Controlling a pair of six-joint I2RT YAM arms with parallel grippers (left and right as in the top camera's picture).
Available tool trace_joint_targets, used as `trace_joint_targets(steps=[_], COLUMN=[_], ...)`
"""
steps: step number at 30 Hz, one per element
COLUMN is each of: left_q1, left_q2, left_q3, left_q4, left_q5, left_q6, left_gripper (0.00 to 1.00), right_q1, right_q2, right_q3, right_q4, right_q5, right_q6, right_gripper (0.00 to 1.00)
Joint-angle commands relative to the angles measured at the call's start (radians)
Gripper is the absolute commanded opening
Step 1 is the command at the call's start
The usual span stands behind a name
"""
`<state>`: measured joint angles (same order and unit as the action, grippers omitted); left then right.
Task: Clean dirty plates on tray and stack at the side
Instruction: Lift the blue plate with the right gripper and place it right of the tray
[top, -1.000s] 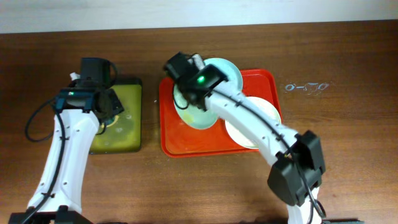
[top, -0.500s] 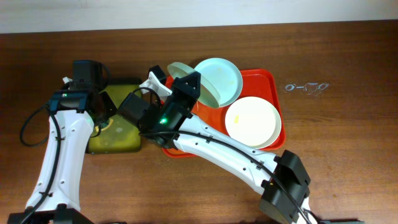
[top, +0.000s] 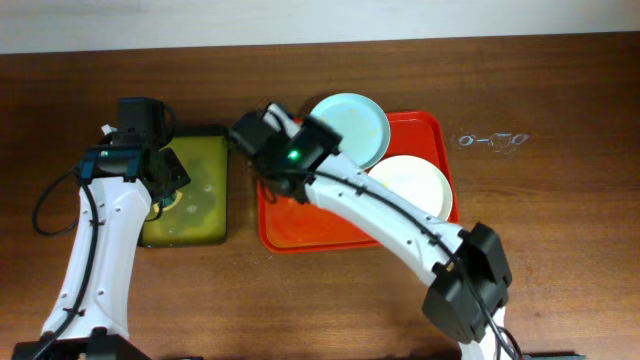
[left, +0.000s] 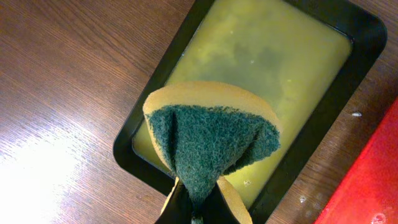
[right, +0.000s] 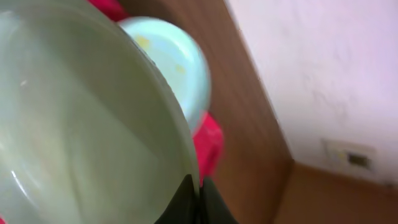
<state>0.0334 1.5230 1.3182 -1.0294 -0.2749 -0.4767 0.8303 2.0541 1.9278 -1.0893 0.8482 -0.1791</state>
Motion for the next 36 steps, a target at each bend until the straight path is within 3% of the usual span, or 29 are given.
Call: trace_joint_targets(steps=[1, 3, 4, 5, 7, 10, 12, 16, 21, 27, 32, 36], left_q1=[0.003, 0.003, 0.003, 0.003, 0.003, 0.003, 0.003, 0.003, 0.003, 0.002, 0.002, 0.002], left_q2=[-0.009, -0.009, -0.009, -0.009, -0.009, -0.008, -0.009, -0.008, -0.008, -0.008, -0.008, -0.008], left_q3=[-0.008, -0.008, -0.008, -0.008, -0.008, -0.008, -0.008, -0.008, -0.009, -0.009, -0.009, -0.009], left_q4=[0.006, 0.010, 0.011, 0.011, 0.010, 0.011, 0.014, 0.018, 0.018, 0.018, 0.019, 0.022], left_q5=[-0.021, -0.021, -0.021, -0.021, -0.021, -0.020, -0.020, -0.021, -0.021, -0.021, -0.019, -0.018], left_q6=[-0.008, -0.008, -0.008, -0.008, -0.008, -0.008, -0.008, -0.008, -0.008, -0.008, -0.008, -0.009], left_gripper=[0.00, 0.00, 0.00, 0.00, 0.00, 0.00, 0.00, 0.00, 0.00, 0.00, 0.00, 0.00], right_q1=[0.005, 0.003, -0.002, -0.014, -0.030, -0.057, -0.096, -0.262, -0.615, -1.064, -1.267, -1.330], right_q2=[-0.051, -0.049, -0.048, -0.048, -0.048, -0.051, -0.051, -0.051, -0.048, -0.003, 0.071, 0.161], right_q3=[0.002, 0.001, -0.001, -0.008, -0.007, -0.007, -0.007, -0.007, -0.007, -0.007, -0.008, -0.008], right_q4=[0.000, -0.013, -0.021, -0.026, -0.024, -0.011, 0.003, 0.095, 0.126, 0.126, 0.093, 0.068], right_q5=[0.153, -0.072, -0.276, -0.472, -0.429, -0.166, -0.180, -0.600, -1.153, -1.181, -1.181, -1.181], right_q6=[0.029, 0.029, 0.008, -0.087, -0.153, -0.065, -0.067, -0.067, -0.037, 0.163, 0.188, 0.188], right_gripper=[0.04, 0.04, 0.04, 0.04, 0.04, 0.04, 0.04, 0.04, 0.04, 0.04, 0.04, 0.04])
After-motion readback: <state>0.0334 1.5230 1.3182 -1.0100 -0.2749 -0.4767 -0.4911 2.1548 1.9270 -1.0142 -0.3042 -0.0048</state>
